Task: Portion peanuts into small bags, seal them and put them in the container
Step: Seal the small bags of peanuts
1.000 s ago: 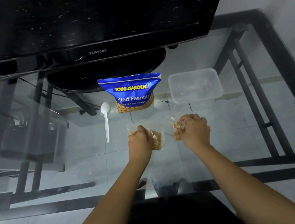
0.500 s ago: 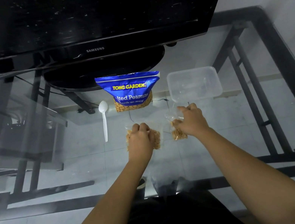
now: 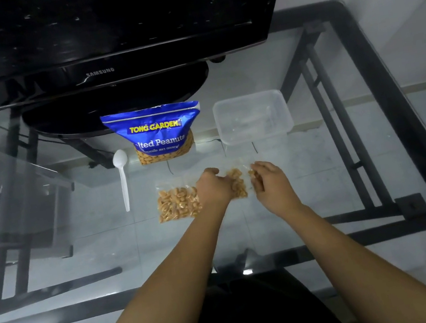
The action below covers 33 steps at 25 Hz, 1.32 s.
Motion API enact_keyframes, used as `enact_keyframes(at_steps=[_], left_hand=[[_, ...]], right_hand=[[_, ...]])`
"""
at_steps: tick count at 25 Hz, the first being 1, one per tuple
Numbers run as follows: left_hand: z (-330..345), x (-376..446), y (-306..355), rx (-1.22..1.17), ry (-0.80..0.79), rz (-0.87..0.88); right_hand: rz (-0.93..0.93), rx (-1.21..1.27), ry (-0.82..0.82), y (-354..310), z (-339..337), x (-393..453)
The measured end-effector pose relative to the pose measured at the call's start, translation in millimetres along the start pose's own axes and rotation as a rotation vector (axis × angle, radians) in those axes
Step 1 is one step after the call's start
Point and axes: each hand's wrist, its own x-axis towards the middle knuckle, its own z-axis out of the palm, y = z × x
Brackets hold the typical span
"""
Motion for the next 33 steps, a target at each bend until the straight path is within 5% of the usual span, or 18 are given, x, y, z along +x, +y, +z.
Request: enact_keyframes(at_steps=[4,9,14,22,33], left_hand=[[-23,-15,0,-0.231,-0.041,0.052],[-62,-35,6,-0.492,-0.193,0.141],[-84,-38,14,-0.639,-0.18,0.248],[-104,-43,39,0.016,0.127,0.691],[-101,-44,31,0.264,0.21,0.748]], right_hand=[[-0.017,0.134,0.092,-9,-12,-8],[0.184,0.81,0.025,-62,-25,-3],[0.062,0.864,0.122,-96,-38,3],[-0.096,0.717,0.172,-113,-50,-2],[-0.124,0.411,0.376,-109,-49,-8]])
